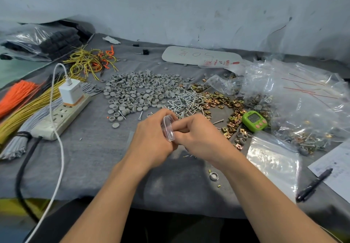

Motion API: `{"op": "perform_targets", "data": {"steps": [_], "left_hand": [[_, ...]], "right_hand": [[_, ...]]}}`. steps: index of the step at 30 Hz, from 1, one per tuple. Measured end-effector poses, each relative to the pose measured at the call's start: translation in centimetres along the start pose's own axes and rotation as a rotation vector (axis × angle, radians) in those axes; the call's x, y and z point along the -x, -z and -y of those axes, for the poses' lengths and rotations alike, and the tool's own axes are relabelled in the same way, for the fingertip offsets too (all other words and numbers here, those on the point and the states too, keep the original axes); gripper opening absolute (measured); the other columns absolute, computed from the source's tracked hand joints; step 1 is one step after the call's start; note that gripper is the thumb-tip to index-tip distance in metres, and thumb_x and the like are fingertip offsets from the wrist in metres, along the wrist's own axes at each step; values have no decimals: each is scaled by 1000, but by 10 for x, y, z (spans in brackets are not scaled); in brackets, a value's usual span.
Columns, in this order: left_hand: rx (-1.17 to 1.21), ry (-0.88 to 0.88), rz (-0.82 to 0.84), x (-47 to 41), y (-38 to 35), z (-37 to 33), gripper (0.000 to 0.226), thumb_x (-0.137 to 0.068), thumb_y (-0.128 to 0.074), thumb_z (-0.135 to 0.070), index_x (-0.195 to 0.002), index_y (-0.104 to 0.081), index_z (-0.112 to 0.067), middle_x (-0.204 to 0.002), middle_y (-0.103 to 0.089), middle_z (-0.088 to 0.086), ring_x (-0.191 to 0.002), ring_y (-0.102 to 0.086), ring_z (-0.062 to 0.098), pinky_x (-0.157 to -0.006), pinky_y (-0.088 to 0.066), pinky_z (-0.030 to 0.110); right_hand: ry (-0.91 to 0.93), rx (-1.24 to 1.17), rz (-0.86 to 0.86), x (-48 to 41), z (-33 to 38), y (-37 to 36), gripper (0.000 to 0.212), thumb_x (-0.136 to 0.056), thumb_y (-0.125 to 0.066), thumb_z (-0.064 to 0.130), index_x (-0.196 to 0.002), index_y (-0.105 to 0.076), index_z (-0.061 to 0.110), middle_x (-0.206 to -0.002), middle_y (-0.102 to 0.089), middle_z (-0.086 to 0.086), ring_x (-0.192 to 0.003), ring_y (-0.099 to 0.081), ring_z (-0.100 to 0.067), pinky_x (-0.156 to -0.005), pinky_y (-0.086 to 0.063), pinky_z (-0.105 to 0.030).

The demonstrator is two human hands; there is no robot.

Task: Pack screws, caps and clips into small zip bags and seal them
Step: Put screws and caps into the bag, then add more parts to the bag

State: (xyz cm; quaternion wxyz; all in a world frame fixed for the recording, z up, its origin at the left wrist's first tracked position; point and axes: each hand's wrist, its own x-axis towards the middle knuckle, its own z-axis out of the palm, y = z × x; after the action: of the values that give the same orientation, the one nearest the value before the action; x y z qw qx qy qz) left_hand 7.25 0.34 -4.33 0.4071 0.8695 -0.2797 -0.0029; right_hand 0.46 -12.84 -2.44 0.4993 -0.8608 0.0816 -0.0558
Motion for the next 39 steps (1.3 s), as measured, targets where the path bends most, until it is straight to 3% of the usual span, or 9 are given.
{"op": "perform_targets", "data": {"steps": [4,8,10,14,18,24,30,34,39], "left_hand": [[-8,-14,3,2,0,0,43,-64,-77,-13,-96,-62,-37,-77,-67,-13,-74,-59,-4,-54,-43,13],[-39,22,-46,0,3,1,44,-66,-82,-20,-97,-59,-42,-83,-69,-16,-75,-61,-2,-58,-43,12],[-42,46,-57,0,4,1,48,-68,-85,-21,-98,-57,-46,-87,-69,-17,-76,-61,-3,-64,-47,17],[-40,65,-46,-1,5,3,48,-69,-86,-17,-95,-58,-44,-91,-69,-16,-76,-61,-4,-61,-42,13],[-53,65,-40,0,6,2,46,-70,-86,-16,-96,-59,-42,-90,-68,-17,-78,-58,-7,-58,-39,7],[-77,69,-25,-1,5,3,46,-72,-86,-16,-102,-60,-40,-94,-69,-14,-86,-61,4,-63,-34,8],[-88,80,-18,-1,5,4,47,-73,-87,-20,-103,-58,-41,-96,-69,-15,-90,-62,9,-66,-38,19],[-95,80,-15,-1,5,4,47,-74,-87,-21,-105,-58,-40,-99,-69,-14,-93,-62,12,-74,-41,24],[-96,73,-12,-2,5,5,49,-73,-88,-20,-104,-57,-42,-100,-69,-13,-90,-61,10,-66,-37,17]], "right_hand": [[51,132,124,1,1,7,27,-95,-58,5,-93,-82,17,-75,-70,-13,-51,-41,-5,-53,-36,-24],[-32,-54,-244,-1,-2,16,29,-89,-65,6,-85,-84,28,-78,-78,12,-58,-67,-9,-56,-55,-28],[-98,174,-337,-2,-6,22,22,-90,-69,14,-86,-82,30,-80,-78,13,-65,-70,-8,-62,-57,-28],[-199,662,-184,1,-7,13,11,-92,-71,33,-99,-77,29,-97,-76,2,-91,-70,-24,-85,-58,-37],[-147,827,-186,0,-2,1,9,-92,-66,19,-95,-69,26,-90,-70,2,-92,-66,-26,-80,-38,-34],[-111,870,-262,1,-3,0,20,-87,-61,7,-85,-71,25,-74,-68,3,-71,-57,-25,-84,-29,-38],[-114,821,-215,5,-4,1,11,-88,-68,17,-88,-66,28,-78,-64,5,-77,-58,-24,-79,-31,-35],[-135,815,-202,5,0,-1,25,-83,-66,6,-95,-69,28,-73,-53,3,-75,-49,-25,-81,-35,-34],[-119,753,-313,3,0,-4,32,-85,-60,0,-95,-76,26,-88,-73,0,-76,-52,-24,-90,-41,-35]]}}
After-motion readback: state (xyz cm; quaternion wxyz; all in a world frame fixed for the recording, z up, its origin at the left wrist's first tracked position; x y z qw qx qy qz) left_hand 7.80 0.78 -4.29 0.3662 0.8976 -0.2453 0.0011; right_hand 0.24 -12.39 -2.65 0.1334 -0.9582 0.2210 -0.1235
